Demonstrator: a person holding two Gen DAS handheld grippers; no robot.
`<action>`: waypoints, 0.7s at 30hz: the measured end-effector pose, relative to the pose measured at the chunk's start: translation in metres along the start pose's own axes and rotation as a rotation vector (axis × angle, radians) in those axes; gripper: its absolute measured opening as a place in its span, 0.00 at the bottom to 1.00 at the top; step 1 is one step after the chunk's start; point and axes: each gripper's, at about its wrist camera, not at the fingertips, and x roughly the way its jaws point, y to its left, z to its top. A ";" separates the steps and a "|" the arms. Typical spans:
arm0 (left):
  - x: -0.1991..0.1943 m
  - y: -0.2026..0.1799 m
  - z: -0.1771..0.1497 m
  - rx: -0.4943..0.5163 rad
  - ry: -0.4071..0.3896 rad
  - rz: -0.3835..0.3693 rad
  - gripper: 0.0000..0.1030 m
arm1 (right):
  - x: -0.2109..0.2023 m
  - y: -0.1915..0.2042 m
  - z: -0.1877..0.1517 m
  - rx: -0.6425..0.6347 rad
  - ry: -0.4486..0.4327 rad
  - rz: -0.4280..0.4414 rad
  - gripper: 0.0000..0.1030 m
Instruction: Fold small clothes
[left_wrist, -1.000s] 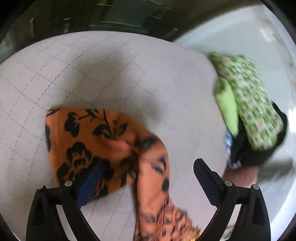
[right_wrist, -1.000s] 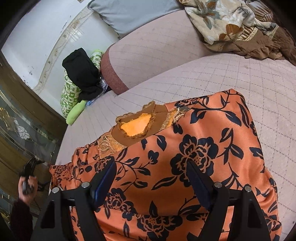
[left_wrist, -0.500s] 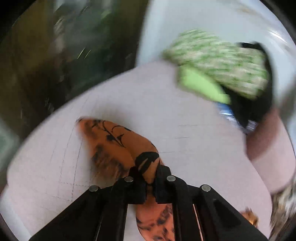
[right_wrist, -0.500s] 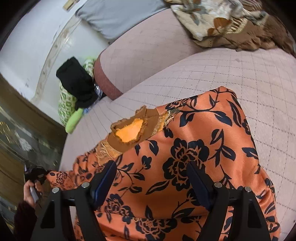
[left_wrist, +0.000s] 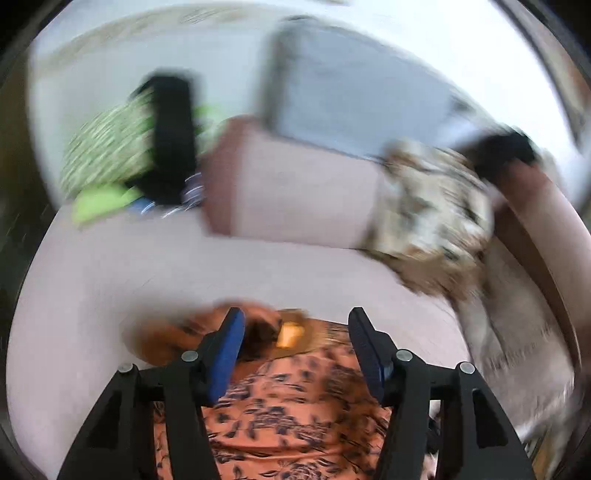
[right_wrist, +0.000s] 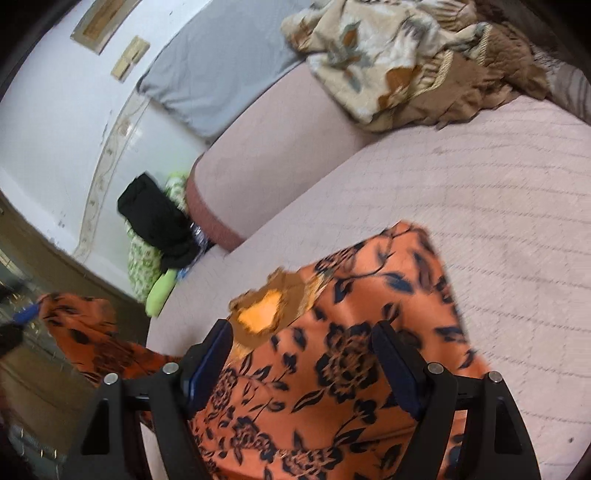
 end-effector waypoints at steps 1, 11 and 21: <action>-0.011 -0.018 0.000 0.066 -0.033 -0.009 0.60 | -0.002 -0.006 0.004 0.021 -0.009 -0.007 0.78; 0.039 0.072 -0.048 0.091 -0.093 0.413 0.86 | -0.008 -0.015 0.013 0.059 0.024 0.049 0.78; 0.131 0.190 -0.177 -0.287 -0.014 0.352 0.22 | 0.024 0.068 -0.045 -0.408 0.086 -0.029 0.78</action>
